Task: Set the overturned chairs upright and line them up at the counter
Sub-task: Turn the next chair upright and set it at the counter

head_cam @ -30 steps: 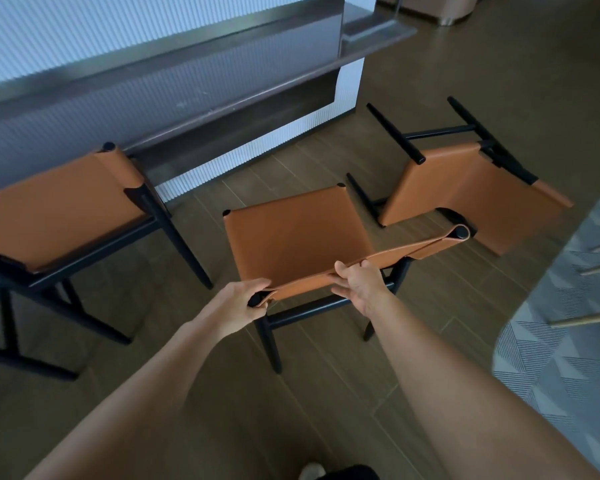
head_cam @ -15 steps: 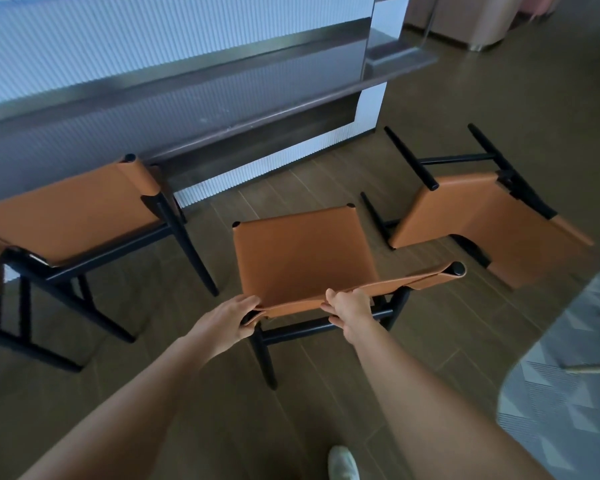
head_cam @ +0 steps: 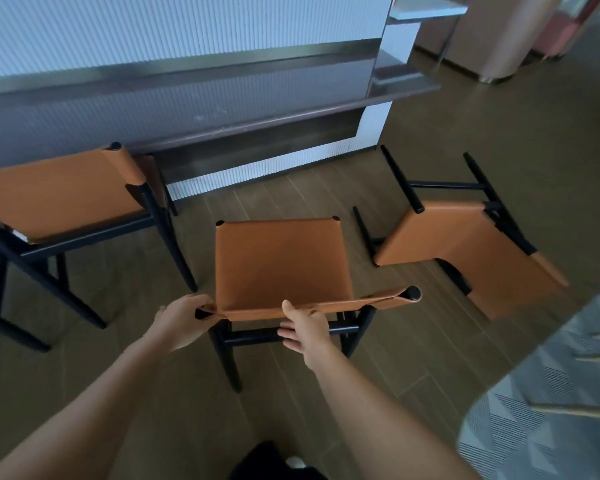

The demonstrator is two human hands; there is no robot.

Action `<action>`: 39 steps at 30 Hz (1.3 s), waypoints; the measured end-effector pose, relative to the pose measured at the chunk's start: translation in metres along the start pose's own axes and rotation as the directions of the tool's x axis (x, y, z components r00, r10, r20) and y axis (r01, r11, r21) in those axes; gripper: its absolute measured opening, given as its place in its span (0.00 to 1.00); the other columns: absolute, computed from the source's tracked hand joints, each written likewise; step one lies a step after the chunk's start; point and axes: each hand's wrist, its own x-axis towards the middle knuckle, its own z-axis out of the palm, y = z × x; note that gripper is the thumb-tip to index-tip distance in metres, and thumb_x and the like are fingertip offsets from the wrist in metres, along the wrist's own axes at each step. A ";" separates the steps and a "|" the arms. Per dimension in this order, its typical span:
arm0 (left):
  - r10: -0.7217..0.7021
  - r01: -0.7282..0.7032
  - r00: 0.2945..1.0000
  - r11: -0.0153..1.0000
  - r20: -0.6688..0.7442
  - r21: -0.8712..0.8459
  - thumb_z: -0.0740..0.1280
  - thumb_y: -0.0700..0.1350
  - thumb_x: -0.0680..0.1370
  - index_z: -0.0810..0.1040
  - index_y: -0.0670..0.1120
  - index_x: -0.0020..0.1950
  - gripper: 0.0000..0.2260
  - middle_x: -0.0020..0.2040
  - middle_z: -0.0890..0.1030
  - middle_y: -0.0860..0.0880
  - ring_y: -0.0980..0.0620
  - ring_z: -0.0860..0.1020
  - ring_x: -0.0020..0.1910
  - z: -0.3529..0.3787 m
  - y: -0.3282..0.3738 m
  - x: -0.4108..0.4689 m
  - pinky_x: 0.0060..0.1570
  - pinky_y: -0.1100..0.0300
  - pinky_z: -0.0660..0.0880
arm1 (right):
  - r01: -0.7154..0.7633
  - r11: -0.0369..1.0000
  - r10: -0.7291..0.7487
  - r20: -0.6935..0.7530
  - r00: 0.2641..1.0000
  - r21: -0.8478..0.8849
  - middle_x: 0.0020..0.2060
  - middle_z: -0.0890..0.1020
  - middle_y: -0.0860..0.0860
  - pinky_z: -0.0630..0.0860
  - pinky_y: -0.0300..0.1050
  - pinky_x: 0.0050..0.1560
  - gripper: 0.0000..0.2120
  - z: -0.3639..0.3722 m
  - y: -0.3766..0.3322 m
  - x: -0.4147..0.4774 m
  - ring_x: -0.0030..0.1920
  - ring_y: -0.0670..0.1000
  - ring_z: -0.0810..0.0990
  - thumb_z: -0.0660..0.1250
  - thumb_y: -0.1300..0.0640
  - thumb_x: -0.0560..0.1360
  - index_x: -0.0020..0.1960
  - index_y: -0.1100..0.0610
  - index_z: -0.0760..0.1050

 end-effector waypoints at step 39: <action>-0.548 0.306 0.640 -0.462 0.539 -0.832 0.67 0.43 0.78 0.71 0.41 0.66 0.17 0.58 0.77 0.34 0.29 0.77 0.54 0.042 0.094 0.052 0.30 0.39 0.80 | -0.290 0.793 0.286 0.092 0.954 0.535 0.58 0.72 0.67 0.81 0.63 0.43 0.15 -0.049 -0.070 0.054 0.63 0.75 0.71 0.69 0.64 0.77 0.60 0.63 0.67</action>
